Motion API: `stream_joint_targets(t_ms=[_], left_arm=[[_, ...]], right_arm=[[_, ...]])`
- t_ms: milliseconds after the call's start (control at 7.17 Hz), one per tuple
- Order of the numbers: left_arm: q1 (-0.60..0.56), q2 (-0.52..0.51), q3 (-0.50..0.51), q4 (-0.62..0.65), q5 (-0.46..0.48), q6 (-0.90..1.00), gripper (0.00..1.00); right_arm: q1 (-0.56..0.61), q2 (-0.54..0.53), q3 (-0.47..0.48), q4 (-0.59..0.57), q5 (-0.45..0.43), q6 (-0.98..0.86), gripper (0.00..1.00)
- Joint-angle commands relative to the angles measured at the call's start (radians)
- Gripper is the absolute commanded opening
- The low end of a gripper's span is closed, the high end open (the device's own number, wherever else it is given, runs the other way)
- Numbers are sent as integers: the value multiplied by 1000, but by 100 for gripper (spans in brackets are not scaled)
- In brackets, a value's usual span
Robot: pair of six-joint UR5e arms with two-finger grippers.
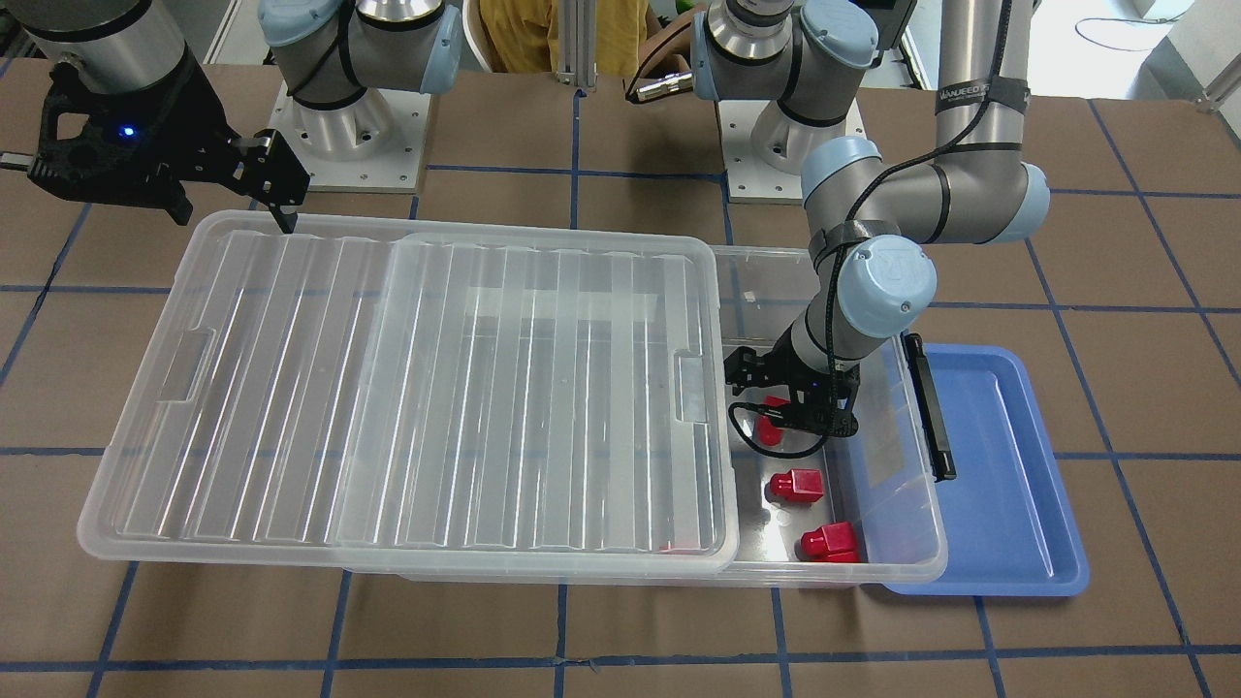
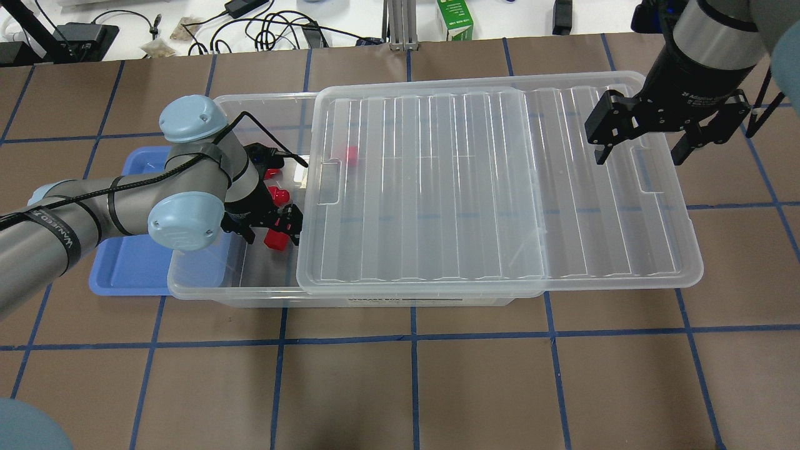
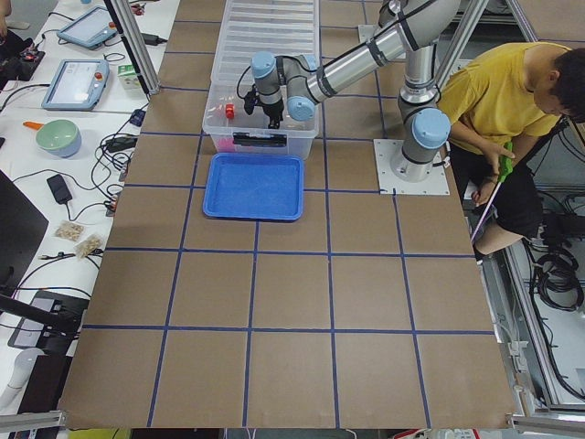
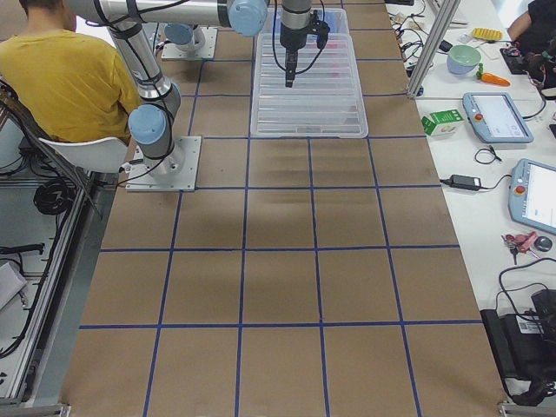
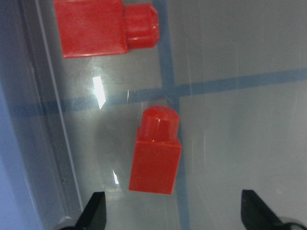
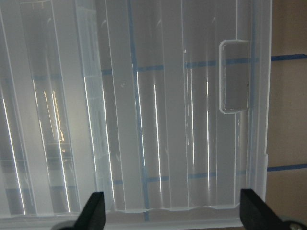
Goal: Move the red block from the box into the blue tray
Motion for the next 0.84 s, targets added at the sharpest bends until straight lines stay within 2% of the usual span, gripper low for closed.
stream_joint_targets(t_ms=[0, 139, 279, 418, 558, 697], left_arm=[[3, -1, -2, -2, 0, 1, 98], [3, -7, -14, 2, 0, 1, 91], [4, -15, -8, 8, 0, 0, 69], [21, -29, -7, 8, -1, 0, 52], [36, -32, -13, 10, -1, 1, 51], [36, -35, -10, 8, -1, 1, 45]], right_arm=[[0, 0, 0, 0, -2, -8, 100], [0, 0, 0, 0, 0, -3, 100], [0, 0, 0, -2, 0, -5, 100], [1, -2, 0, 1, 0, -2, 100], [0, -5, 0, 0, -3, -6, 100], [1, -9, 0, 0, 0, -3, 100]])
